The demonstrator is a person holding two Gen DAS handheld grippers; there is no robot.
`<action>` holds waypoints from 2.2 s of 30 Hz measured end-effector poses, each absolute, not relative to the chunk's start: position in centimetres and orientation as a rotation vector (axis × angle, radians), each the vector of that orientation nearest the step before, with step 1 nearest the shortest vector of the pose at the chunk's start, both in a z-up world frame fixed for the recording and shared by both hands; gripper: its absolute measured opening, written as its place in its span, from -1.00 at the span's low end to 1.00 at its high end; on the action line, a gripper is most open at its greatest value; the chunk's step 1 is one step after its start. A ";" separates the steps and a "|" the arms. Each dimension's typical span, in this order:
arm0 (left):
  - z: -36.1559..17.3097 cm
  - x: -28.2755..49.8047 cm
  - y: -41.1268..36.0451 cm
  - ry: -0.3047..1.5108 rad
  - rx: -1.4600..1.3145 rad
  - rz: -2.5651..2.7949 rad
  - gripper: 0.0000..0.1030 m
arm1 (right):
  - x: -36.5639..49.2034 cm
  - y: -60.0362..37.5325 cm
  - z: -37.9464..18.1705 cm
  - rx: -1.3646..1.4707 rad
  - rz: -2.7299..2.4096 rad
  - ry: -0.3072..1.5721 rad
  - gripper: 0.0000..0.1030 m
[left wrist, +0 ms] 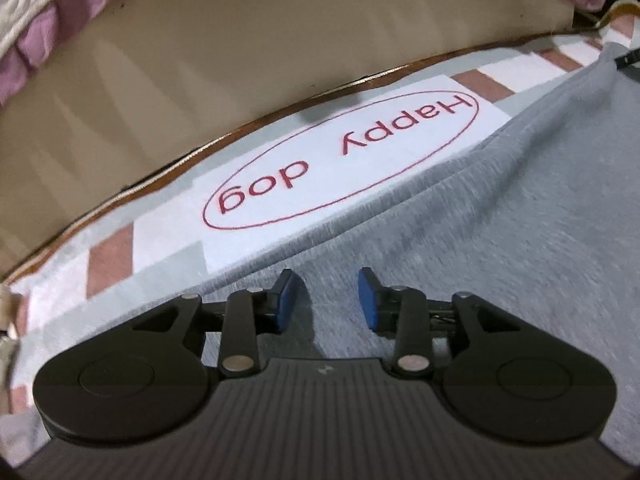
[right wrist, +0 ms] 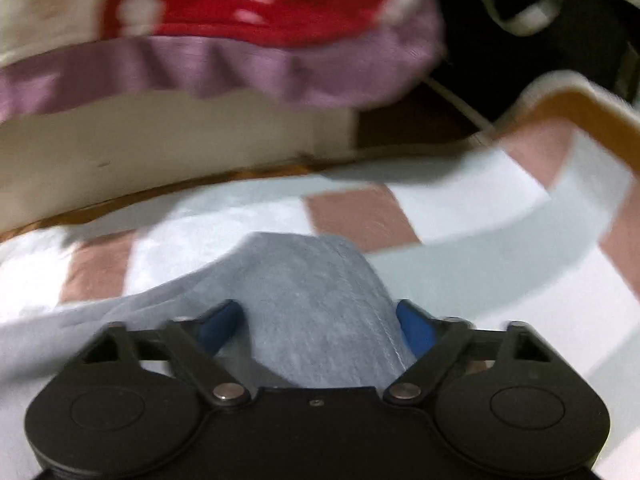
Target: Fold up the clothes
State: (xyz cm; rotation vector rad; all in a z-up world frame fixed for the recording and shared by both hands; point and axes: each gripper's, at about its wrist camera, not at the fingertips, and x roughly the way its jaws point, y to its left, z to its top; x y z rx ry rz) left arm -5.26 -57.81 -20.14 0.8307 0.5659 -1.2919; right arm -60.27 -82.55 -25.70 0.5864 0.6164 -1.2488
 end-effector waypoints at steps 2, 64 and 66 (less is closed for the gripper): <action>-20.1 -4.8 -57.7 0.594 0.799 -1.297 -0.32 | -59.5 -81.3 -24.9 0.502 -1.210 0.610 -0.66; -18.9 -20.6 -39.9 0.547 1.051 -1.512 0.34 | -60.4 -55.6 -25.2 1.312 -0.746 0.480 0.40; -18.7 -20.3 -40.5 0.535 1.028 -1.502 0.33 | -59.9 -55.5 -25.2 1.292 -0.767 0.467 0.40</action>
